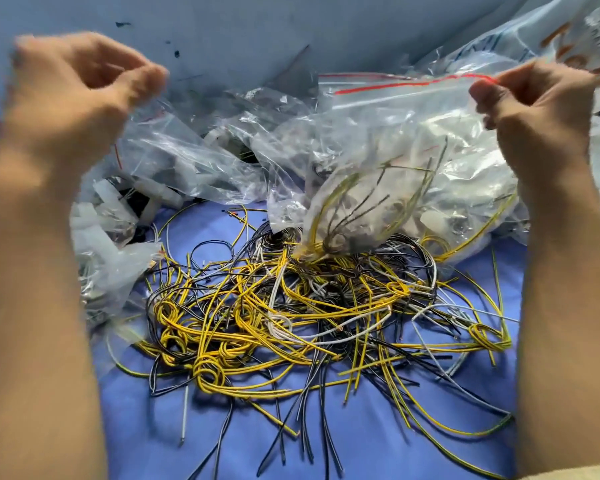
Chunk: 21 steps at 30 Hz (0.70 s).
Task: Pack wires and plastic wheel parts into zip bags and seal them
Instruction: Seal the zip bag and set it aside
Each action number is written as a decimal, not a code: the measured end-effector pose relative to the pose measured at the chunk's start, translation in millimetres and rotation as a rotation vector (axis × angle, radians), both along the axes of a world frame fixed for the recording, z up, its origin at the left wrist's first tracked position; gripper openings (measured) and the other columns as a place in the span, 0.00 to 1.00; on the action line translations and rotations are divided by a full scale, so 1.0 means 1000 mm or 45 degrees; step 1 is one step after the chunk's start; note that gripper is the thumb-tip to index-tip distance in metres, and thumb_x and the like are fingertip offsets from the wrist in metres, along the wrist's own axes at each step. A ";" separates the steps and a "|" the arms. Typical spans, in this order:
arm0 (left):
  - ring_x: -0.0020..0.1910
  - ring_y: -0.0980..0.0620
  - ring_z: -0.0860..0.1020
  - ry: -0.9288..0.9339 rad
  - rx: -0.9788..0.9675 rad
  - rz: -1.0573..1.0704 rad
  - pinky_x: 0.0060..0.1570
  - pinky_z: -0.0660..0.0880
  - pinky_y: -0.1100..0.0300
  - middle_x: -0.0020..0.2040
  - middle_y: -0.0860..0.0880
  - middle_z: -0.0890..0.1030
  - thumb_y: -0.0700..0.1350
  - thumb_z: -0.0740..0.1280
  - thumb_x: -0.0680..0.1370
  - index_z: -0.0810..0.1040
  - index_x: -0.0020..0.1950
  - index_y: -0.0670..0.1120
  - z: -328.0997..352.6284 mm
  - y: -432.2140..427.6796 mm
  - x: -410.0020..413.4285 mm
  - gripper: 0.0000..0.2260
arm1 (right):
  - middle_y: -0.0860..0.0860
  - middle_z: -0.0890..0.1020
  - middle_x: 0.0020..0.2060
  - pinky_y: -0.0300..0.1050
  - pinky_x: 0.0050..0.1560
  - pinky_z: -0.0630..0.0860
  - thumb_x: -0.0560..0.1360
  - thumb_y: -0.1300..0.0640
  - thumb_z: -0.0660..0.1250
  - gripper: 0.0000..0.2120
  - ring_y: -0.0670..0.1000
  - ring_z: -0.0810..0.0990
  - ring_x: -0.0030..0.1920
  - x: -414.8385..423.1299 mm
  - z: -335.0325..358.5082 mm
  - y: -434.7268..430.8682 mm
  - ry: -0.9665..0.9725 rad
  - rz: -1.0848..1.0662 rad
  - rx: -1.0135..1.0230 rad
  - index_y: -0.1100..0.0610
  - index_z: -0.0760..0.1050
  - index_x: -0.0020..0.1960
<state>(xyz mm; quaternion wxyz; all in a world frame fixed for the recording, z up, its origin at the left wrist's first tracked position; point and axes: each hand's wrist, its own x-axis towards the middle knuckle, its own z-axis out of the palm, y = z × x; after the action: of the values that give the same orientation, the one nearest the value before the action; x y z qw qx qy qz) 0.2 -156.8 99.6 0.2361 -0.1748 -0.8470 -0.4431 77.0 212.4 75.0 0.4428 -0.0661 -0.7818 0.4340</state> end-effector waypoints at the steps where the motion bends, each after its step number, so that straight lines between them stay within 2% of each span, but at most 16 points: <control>1: 0.34 0.67 0.76 0.016 -0.026 -0.100 0.36 0.70 0.74 0.38 0.59 0.80 0.61 0.71 0.69 0.80 0.45 0.55 0.000 0.012 0.006 0.12 | 0.44 0.79 0.30 0.39 0.34 0.73 0.70 0.50 0.69 0.08 0.40 0.76 0.27 -0.002 0.002 -0.006 0.009 0.034 0.018 0.48 0.73 0.34; 3: 0.36 0.69 0.78 -0.103 -0.172 -0.331 0.37 0.71 0.78 0.41 0.59 0.82 0.59 0.73 0.66 0.80 0.51 0.52 -0.003 0.039 0.020 0.18 | 0.46 0.78 0.31 0.45 0.33 0.76 0.71 0.51 0.69 0.09 0.42 0.78 0.25 -0.005 0.003 -0.016 0.023 0.074 0.054 0.48 0.72 0.34; 5: 0.41 0.67 0.79 -0.304 -0.355 -0.484 0.44 0.75 0.74 0.46 0.57 0.83 0.63 0.72 0.59 0.79 0.55 0.50 -0.009 0.060 0.025 0.28 | 0.45 0.77 0.30 0.53 0.35 0.79 0.72 0.51 0.68 0.09 0.43 0.79 0.25 -0.005 0.002 -0.020 0.018 0.120 0.057 0.48 0.72 0.35; 7: 0.44 0.65 0.80 -0.411 -0.499 -0.575 0.47 0.76 0.70 0.49 0.56 0.83 0.65 0.71 0.57 0.78 0.57 0.51 -0.019 0.080 0.025 0.32 | 0.44 0.77 0.29 0.58 0.38 0.80 0.72 0.51 0.68 0.09 0.44 0.80 0.26 -0.006 0.000 -0.018 -0.005 0.170 0.050 0.48 0.72 0.35; 9: 0.45 0.63 0.79 -0.438 -0.588 -0.642 0.47 0.75 0.69 0.48 0.56 0.82 0.66 0.69 0.58 0.79 0.54 0.52 -0.030 0.100 0.026 0.30 | 0.44 0.76 0.29 0.60 0.39 0.79 0.72 0.51 0.68 0.09 0.44 0.80 0.26 -0.006 -0.002 -0.017 -0.025 0.203 0.044 0.49 0.72 0.35; 11: 0.44 0.59 0.79 -0.378 -0.643 -0.643 0.47 0.76 0.62 0.44 0.54 0.81 0.66 0.70 0.62 0.78 0.48 0.52 -0.041 0.116 0.022 0.23 | 0.45 0.76 0.28 0.58 0.39 0.80 0.73 0.53 0.67 0.09 0.43 0.79 0.26 -0.007 -0.002 -0.016 -0.032 0.198 0.070 0.49 0.71 0.35; 13: 0.41 0.52 0.79 -0.300 -0.632 -0.624 0.45 0.76 0.55 0.41 0.48 0.81 0.62 0.71 0.67 0.80 0.46 0.47 -0.051 0.126 0.018 0.20 | 0.47 0.76 0.28 0.52 0.35 0.79 0.73 0.53 0.66 0.09 0.42 0.78 0.25 -0.007 -0.002 -0.016 -0.042 0.169 0.090 0.49 0.70 0.34; 15: 0.38 0.51 0.75 -0.228 -0.583 -0.612 0.43 0.73 0.54 0.43 0.43 0.82 0.58 0.70 0.72 0.81 0.49 0.42 -0.058 0.132 0.013 0.20 | 0.48 0.76 0.29 0.48 0.33 0.77 0.73 0.53 0.66 0.09 0.41 0.76 0.24 -0.008 -0.002 -0.018 -0.063 0.149 0.086 0.50 0.70 0.35; 18: 0.46 0.55 0.75 -0.164 -0.504 -0.622 0.46 0.70 0.61 0.49 0.50 0.82 0.54 0.67 0.76 0.83 0.54 0.47 -0.067 0.138 0.011 0.13 | 0.48 0.77 0.29 0.46 0.34 0.79 0.74 0.53 0.67 0.08 0.41 0.75 0.23 -0.010 -0.004 -0.023 -0.093 0.137 0.079 0.57 0.74 0.41; 21: 0.38 0.58 0.71 -0.153 -0.457 -0.611 0.40 0.66 0.62 0.38 0.57 0.75 0.49 0.64 0.79 0.82 0.50 0.47 -0.071 0.138 0.009 0.09 | 0.49 0.77 0.29 0.40 0.29 0.77 0.76 0.55 0.67 0.08 0.41 0.75 0.22 -0.012 -0.004 -0.027 -0.055 0.149 0.075 0.58 0.73 0.40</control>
<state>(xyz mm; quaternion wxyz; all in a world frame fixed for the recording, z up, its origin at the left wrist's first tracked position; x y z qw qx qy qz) 8.9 -18.3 28.5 0.0395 -0.3823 -0.8587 -0.3389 64.9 185.5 70.9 0.4015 -0.0167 -0.8061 0.4344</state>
